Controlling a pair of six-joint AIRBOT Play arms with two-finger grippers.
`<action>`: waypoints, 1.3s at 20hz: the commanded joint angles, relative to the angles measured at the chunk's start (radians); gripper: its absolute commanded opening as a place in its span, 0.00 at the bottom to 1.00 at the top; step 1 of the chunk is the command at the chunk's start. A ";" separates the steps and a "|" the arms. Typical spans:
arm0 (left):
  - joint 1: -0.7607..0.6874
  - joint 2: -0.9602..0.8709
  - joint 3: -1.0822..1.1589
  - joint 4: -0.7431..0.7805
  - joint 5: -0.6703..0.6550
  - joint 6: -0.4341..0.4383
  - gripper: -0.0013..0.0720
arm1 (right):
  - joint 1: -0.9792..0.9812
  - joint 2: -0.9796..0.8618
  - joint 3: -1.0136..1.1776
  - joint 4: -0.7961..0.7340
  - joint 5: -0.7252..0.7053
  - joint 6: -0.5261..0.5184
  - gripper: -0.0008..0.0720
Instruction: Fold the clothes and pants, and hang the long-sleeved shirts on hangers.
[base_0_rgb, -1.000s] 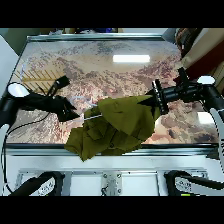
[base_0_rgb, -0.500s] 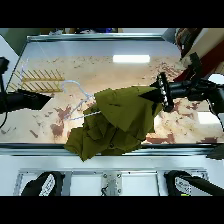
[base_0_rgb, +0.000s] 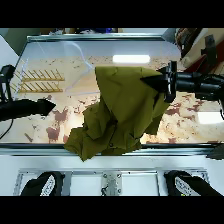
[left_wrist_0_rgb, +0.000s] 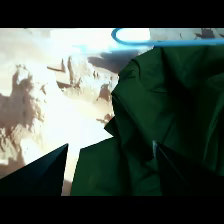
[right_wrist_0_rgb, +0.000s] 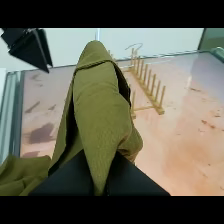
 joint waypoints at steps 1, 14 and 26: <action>-0.121 0.023 -0.127 0.037 0.132 -0.117 0.81 | 0.000 0.034 0.001 0.015 -0.110 0.041 0.03; -0.730 -0.168 -0.346 0.041 0.568 -0.195 0.80 | 0.000 0.047 0.001 0.043 -0.162 0.076 0.03; -0.330 -0.190 -0.312 0.038 0.476 -0.218 0.04 | 0.000 0.117 0.001 0.042 -0.158 0.234 0.03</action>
